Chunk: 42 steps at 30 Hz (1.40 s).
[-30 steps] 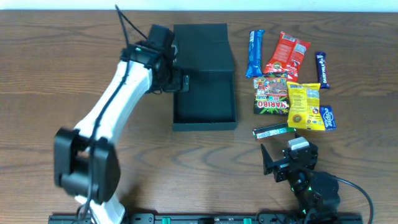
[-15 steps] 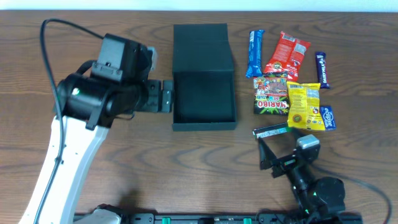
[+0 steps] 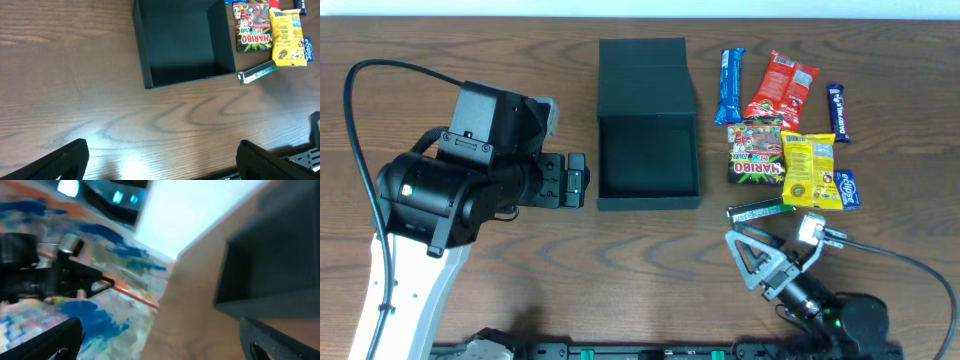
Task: Pack container
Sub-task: 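Reach the right gripper to the Haribo Mix bag and grasp it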
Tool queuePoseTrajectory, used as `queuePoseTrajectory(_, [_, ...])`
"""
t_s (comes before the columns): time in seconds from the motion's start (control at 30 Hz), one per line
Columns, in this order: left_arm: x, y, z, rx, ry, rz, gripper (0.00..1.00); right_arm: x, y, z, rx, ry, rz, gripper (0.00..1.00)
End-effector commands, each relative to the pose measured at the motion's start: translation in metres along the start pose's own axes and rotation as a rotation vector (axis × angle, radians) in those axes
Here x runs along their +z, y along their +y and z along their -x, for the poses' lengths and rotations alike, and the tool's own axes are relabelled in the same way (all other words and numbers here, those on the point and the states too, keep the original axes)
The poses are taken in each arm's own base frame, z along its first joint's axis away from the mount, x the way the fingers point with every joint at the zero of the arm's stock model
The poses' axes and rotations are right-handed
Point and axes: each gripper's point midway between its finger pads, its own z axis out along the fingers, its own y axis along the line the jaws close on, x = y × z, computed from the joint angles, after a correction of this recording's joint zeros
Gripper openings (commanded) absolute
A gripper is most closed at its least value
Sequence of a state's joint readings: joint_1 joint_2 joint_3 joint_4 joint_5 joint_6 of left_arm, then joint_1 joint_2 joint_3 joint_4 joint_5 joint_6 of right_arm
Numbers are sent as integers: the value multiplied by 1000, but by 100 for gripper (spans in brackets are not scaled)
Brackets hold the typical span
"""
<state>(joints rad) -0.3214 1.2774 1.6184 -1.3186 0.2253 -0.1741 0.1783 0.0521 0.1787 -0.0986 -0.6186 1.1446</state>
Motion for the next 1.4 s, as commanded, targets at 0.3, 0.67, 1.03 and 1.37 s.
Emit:
queuePoseTrajectory(0.3, [-4, 0, 24, 59, -102, 7, 95, 19, -82, 91, -375, 121, -849, 99])
queuePoseTrajectory(0.67, [-5, -4, 40, 96, -166, 1, 95, 55, -218, 127, -449, 347, -1303, 99])
queuePoseTrajectory(1.03, [9, 0, 38, 89, -112, 14, 95, 81, -268, 112, -584, 485, -1378, 83])
queuePoseTrajectory(1.37, [11, 0, 38, 88, -107, 15, 95, 93, -276, 111, -603, 481, -1344, 78])
